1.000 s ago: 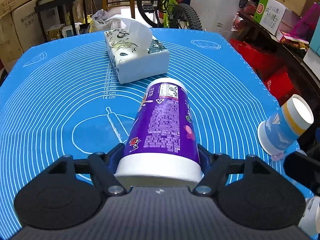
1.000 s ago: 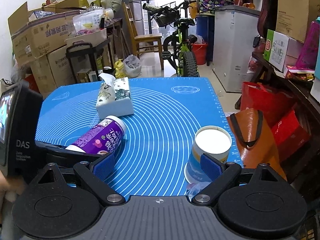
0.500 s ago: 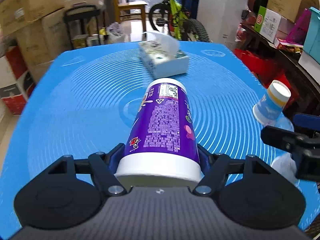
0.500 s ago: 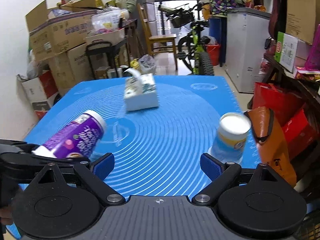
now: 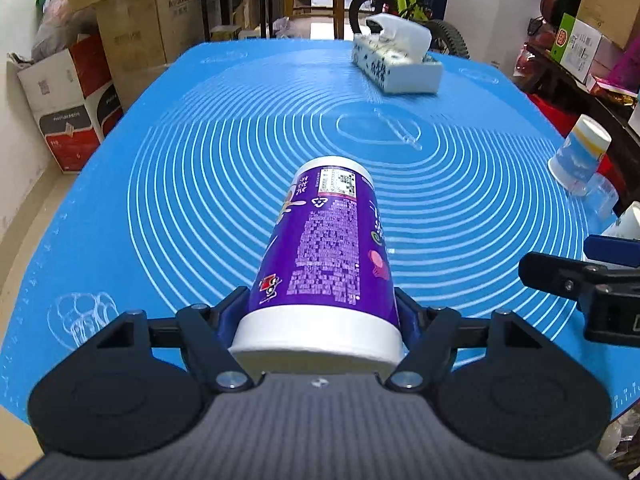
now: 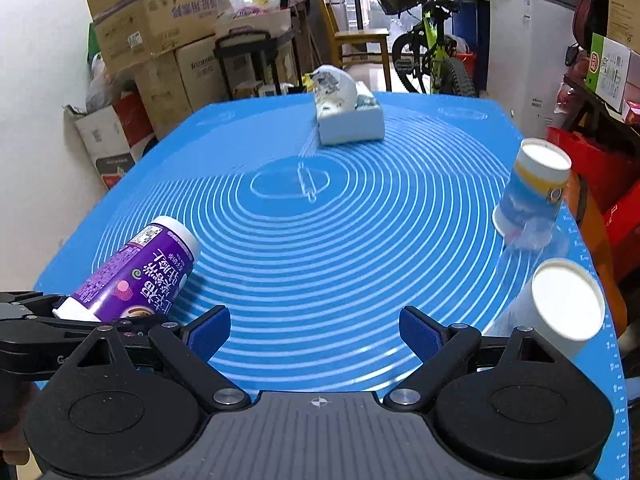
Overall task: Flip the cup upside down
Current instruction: 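Close the left gripper around the purple cup's base, then lift the purple cup with the left gripper and rotate it rim-down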
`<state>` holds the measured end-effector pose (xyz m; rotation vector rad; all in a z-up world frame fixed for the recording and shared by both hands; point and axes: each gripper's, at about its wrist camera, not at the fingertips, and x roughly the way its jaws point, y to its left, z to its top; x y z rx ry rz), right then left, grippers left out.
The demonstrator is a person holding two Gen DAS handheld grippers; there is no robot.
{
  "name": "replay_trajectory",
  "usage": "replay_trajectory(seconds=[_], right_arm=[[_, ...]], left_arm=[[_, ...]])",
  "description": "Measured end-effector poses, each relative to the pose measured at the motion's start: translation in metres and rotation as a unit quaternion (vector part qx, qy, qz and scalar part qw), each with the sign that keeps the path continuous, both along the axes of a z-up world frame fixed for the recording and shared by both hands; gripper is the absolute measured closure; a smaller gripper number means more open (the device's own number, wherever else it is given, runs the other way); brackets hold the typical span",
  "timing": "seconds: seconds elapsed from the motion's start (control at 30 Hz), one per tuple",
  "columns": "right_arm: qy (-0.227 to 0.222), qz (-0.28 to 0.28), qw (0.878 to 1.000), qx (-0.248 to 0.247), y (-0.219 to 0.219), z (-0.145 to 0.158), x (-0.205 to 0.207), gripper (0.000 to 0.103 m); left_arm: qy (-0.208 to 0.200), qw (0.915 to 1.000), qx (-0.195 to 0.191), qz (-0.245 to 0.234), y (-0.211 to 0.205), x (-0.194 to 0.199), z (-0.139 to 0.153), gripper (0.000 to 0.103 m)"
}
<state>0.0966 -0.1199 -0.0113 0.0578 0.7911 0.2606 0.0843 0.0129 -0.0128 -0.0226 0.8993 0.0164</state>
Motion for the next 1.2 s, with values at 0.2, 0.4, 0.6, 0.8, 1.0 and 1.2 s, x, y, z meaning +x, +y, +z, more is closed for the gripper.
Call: replay_trajectory(seconds=[0.2, 0.4, 0.6, 0.8, 1.0, 1.2], right_arm=[[0.006, -0.004, 1.000, -0.008, -0.001, -0.002, -0.007, 0.011], [0.009, -0.005, 1.000, -0.011, -0.001, -0.001, -0.006, 0.011], [0.008, -0.003, 1.000, -0.011, 0.001, -0.001, -0.004, 0.011], [0.007, -0.004, 1.000, -0.009, 0.001, -0.001, -0.004, 0.011], [0.001, 0.003, 1.000, 0.001, 0.002, 0.009, -0.005, 0.011], [-0.001, 0.032, 0.999, 0.021, 0.017, 0.025, 0.005, 0.011]], left_arm=[[-0.002, 1.0000, -0.005, 0.004, 0.005, -0.003, -0.004, 0.027], [-0.006, 0.9999, -0.002, 0.008, 0.006, -0.006, -0.004, 0.015], [-0.011, 0.9999, 0.010, 0.005, 0.006, -0.008, -0.002, 0.014], [-0.015, 0.9999, 0.002, 0.003, 0.007, -0.008, 0.002, 0.014], [-0.038, 0.9992, -0.013, 0.001, 0.009, -0.017, 0.022, 0.014], [-0.080, 0.9965, -0.005, 0.024, 0.029, -0.025, 0.051, 0.009]])
